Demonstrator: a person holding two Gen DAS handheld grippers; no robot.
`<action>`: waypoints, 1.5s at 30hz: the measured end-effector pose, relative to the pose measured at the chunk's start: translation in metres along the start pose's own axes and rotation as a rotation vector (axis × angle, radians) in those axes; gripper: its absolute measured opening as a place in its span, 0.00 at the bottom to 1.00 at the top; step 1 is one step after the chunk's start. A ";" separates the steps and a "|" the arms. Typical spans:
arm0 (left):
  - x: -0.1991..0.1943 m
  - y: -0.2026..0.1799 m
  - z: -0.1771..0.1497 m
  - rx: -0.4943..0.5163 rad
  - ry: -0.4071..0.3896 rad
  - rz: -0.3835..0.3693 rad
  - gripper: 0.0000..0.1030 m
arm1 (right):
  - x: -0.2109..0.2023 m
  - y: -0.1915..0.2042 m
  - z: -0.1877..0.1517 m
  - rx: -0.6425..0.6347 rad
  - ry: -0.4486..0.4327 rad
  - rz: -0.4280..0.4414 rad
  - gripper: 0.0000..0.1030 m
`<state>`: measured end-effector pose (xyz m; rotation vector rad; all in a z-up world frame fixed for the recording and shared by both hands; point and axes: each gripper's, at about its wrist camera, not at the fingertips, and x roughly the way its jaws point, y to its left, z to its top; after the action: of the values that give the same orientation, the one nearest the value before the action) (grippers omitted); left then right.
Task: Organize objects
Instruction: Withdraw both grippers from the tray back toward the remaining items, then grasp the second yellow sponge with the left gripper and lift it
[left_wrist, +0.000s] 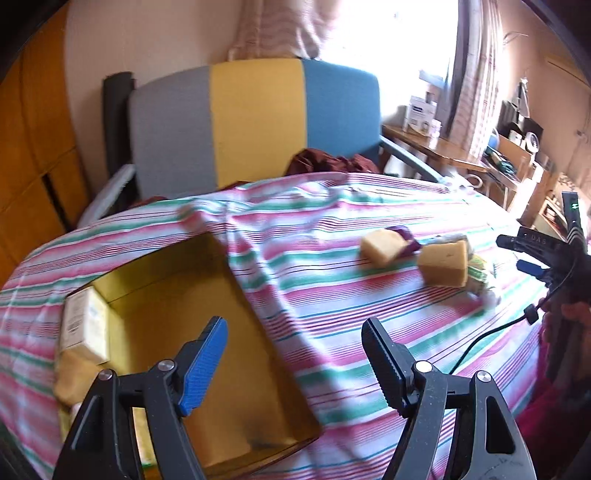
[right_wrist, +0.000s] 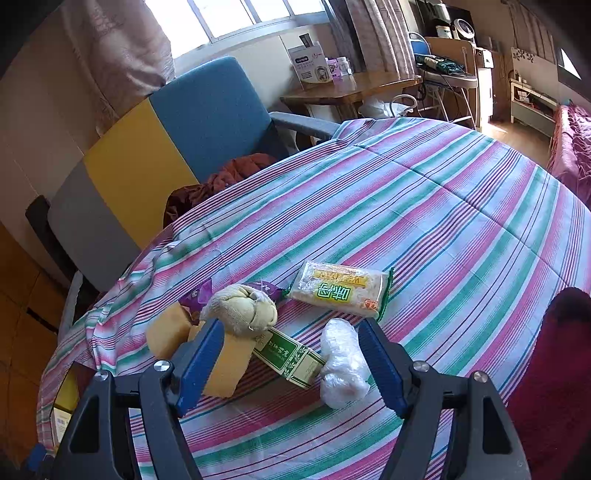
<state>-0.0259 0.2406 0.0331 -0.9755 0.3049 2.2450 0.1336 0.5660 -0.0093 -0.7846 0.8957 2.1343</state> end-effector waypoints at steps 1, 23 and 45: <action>0.008 -0.007 0.006 -0.002 0.014 -0.016 0.74 | 0.000 -0.002 0.000 0.009 0.001 0.004 0.74; 0.196 -0.090 0.089 -0.184 0.311 -0.115 0.86 | 0.002 -0.022 0.004 0.126 0.051 0.152 0.74; 0.175 -0.099 0.038 -0.048 0.236 -0.208 0.37 | 0.007 -0.034 0.004 0.180 0.062 0.134 0.75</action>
<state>-0.0700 0.4160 -0.0615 -1.2418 0.2412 1.9604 0.1549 0.5898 -0.0241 -0.7205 1.1845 2.1164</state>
